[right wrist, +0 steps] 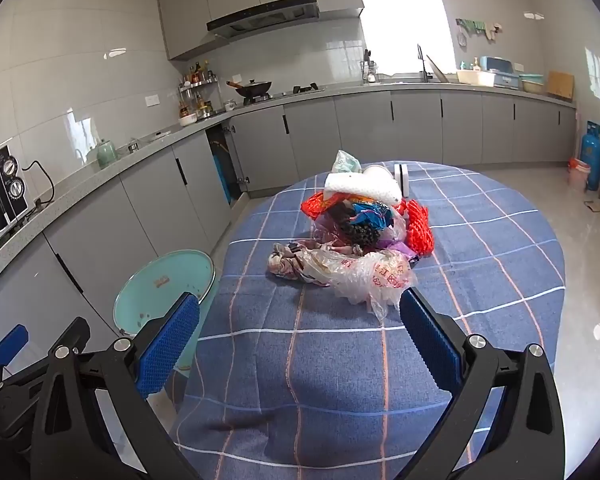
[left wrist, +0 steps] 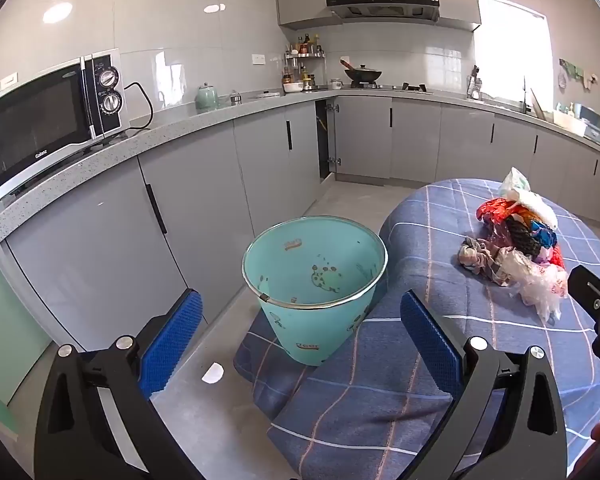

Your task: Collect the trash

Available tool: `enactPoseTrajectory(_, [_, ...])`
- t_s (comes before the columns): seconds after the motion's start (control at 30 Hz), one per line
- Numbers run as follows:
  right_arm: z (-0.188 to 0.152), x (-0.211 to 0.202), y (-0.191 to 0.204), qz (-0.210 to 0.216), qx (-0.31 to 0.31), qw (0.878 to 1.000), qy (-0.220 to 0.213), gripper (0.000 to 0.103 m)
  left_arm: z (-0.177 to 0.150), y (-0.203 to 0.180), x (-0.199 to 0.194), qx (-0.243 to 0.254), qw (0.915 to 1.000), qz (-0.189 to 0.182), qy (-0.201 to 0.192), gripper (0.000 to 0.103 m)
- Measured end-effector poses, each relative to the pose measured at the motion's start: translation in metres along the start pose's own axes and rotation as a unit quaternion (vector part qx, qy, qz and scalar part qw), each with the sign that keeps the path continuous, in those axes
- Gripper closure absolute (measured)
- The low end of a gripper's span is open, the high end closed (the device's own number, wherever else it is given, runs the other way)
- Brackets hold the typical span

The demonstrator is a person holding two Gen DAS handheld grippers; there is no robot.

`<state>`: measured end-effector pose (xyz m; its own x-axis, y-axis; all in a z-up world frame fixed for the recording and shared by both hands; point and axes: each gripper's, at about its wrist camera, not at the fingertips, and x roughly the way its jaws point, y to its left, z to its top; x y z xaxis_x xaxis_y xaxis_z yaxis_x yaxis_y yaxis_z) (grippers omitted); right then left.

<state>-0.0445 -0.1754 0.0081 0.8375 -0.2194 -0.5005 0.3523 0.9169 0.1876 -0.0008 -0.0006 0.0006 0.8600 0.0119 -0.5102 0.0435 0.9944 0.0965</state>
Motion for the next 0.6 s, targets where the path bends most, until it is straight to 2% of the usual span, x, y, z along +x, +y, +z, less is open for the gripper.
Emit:
enactPoseTrajectory(0.13, [-0.0001, 0.0002, -0.0007, -0.001, 0.000, 1.000, 0.001, 0.004, 0.0006, -0.0029, -0.0019, 0.005, 1.0000, 0.003, -0.003, 0.006])
enactPoseTrajectory(0.27, [-0.0004, -0.0004, 0.0007, -0.001, -0.002, 1.000, 0.001, 0.004, 0.0009, 0.0009, -0.0046, -0.006, 0.9999, -0.014, 0.000, 0.006])
enactPoseTrajectory(0.6, [-0.0003, -0.0025, 0.0009, 0.000, 0.001, 1.000, -0.001, 0.004, 0.0014, 0.0067, -0.0069, -0.010, 0.9997, -0.023, -0.003, 0.006])
